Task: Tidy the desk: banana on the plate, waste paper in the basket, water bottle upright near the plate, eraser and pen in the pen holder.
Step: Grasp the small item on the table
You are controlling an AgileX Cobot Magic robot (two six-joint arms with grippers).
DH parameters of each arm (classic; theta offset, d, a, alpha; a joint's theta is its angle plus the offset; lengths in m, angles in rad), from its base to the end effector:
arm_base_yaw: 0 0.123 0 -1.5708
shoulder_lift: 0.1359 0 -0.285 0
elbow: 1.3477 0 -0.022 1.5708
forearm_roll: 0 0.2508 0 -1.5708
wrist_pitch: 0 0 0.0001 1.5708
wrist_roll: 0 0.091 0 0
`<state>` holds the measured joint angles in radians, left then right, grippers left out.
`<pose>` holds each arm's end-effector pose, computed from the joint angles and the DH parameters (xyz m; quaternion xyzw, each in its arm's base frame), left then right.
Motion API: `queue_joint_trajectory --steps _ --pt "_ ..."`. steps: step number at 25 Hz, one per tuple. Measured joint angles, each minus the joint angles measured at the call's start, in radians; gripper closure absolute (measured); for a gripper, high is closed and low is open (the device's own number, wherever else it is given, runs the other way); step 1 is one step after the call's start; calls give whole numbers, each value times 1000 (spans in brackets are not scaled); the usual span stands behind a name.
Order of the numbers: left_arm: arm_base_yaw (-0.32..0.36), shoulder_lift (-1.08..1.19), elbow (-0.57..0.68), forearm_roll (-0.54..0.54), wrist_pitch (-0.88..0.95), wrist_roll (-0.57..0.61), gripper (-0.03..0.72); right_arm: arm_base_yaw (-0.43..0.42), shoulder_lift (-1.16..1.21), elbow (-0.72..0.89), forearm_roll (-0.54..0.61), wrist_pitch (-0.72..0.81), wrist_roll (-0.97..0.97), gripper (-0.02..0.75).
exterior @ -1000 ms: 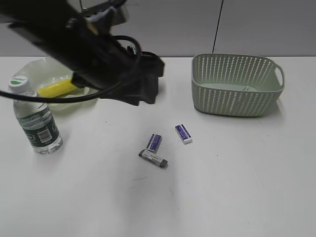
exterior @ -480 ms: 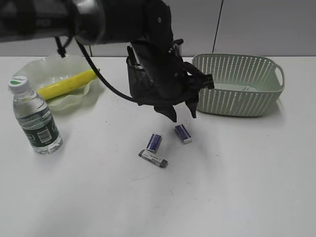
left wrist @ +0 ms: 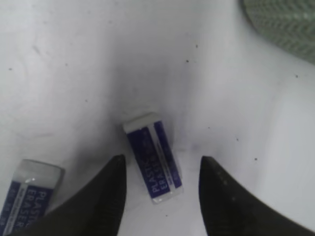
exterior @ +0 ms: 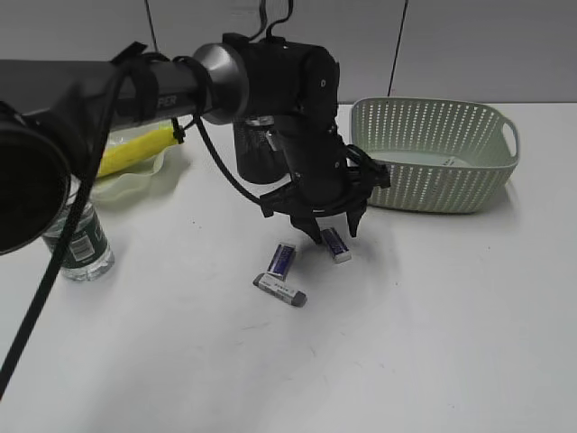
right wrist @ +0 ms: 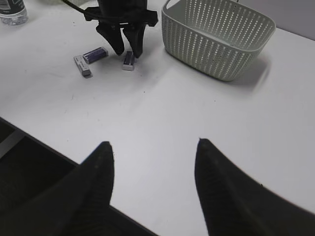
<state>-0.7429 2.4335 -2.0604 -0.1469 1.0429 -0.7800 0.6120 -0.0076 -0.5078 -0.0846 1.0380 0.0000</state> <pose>0.3666 -0.3524 0.1401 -0.0474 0.9893 -0.1318 0.0406 -0.0013 -0.0090 0.2815 -0.2524 0.8037 0.1215 0.5250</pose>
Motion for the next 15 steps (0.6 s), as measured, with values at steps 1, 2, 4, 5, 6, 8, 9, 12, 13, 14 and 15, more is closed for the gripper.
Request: queue_joint_trajectory --steps 1,2,4,5,6,8,9,12,13,14,15 --pt "0 8 -3 0 -3 -8 326 0 0 0 0 0 0 312" --pt "0 13 -5 0 -10 -15 325 0 0 0 0 0 0 312" --pt "-1 24 -7 1 -19 -25 325 0 0 0 0 0 0 312" --pt "-3 30 -7 1 -20 -28 325 0 0 0 0 0 0 312" --pt "-4 38 -7 2 -21 -29 325 0 0 0 0 0 0 312" --pt "-10 43 -9 15 -24 -30 333 0 0 0 0 0 0 312" --pt "-14 44 -10 25 -24 -34 351 0 0 0 0 0 0 312" --pt "-17 46 -10 40 -26 -51 505 0 0 0 0 0 0 312" --pt "-17 46 -10 41 -25 -54 522 0 0 0 0 0 0 312" --pt "-17 46 -10 41 -25 -56 521 0 0 0 0 0 6 312" --pt "-17 46 -10 40 -25 -58 522 0 0 0 0 0 6 312"
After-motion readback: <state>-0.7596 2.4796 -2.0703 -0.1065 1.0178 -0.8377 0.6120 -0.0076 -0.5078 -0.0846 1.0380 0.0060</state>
